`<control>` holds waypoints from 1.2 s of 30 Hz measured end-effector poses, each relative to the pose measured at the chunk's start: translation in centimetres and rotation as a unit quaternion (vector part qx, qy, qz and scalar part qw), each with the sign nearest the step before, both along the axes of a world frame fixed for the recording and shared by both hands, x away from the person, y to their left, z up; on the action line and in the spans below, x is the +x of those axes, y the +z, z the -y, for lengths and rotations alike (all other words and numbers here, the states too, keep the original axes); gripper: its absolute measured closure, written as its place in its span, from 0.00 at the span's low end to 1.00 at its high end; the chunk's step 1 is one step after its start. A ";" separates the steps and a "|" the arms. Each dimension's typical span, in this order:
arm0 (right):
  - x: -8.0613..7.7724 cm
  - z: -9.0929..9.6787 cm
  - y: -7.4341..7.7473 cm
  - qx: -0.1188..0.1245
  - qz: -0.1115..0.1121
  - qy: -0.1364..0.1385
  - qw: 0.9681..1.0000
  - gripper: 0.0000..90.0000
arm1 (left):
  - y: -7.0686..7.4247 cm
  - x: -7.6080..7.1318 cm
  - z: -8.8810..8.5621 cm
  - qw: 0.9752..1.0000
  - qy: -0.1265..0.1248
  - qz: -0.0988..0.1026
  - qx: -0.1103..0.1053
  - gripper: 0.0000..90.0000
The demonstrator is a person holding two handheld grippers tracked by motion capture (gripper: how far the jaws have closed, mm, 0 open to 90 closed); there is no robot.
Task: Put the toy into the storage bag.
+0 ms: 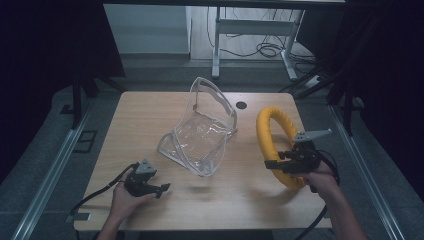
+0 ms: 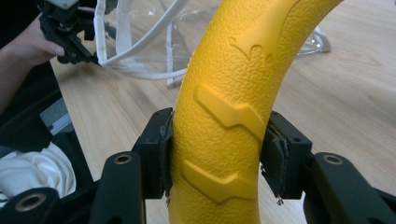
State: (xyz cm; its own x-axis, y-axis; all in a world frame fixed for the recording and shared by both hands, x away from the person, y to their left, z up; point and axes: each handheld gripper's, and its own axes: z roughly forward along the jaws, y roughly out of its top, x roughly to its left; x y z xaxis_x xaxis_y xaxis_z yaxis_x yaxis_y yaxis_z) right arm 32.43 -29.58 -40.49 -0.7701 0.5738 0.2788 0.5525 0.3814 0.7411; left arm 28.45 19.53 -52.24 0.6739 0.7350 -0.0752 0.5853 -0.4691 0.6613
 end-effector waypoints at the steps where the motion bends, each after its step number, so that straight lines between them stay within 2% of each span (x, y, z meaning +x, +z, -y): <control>1: 0.0 0.1 0.0 0.002 0.000 -0.001 1.000 0.55 | 0.0 0.0 0.0 1.000 0.000 0.000 0.000 0.26; 8: 0.0 0.1 0.2 0.004 0.005 -0.003 1.000 0.55 | 0.0 0.0 0.0 1.000 0.000 -0.001 0.000 0.26; 17: 0.3 0.4 1.1 0.035 0.024 -0.017 0.999 0.55 | -0.2 0.0 0.1 1.000 -0.001 -0.002 0.003 0.26; 23: 0.8 0.4 1.6 0.076 0.039 -0.026 0.996 0.55 | -0.1 0.0 0.1 1.000 -0.001 -0.002 0.003 0.26; 24: 0.8 0.4 1.6 0.076 0.039 -0.026 0.996 0.55 | -0.1 0.0 0.1 1.000 -0.001 -0.002 0.003 0.26; 25: 0.9 0.3 1.6 0.090 0.040 -0.028 0.995 0.55 | -0.2 0.0 0.1 1.000 -0.002 -0.002 0.003 0.26; 27: 1.0 0.3 1.6 0.094 0.043 -0.029 0.994 0.55 | -0.2 0.0 0.1 1.000 -0.001 -0.002 0.004 0.26; 29: 1.2 0.2 1.7 0.110 0.049 -0.032 0.992 0.55 | -0.2 0.0 0.1 1.000 -0.001 -0.002 0.003 0.26; 31: 1.2 0.1 1.7 0.111 0.051 -0.034 0.992 0.55 | -0.2 0.0 0.1 1.000 -0.001 -0.002 0.004 0.26; 32: 1.2 -0.1 1.8 0.120 0.060 -0.035 0.990 0.55 | -0.2 0.0 0.1 1.000 -0.001 -0.002 0.004 0.26; 36: 1.3 -0.6 2.1 0.127 0.073 -0.038 0.989 0.55 | -0.2 0.1 0.1 1.000 -0.002 -0.003 0.006 0.26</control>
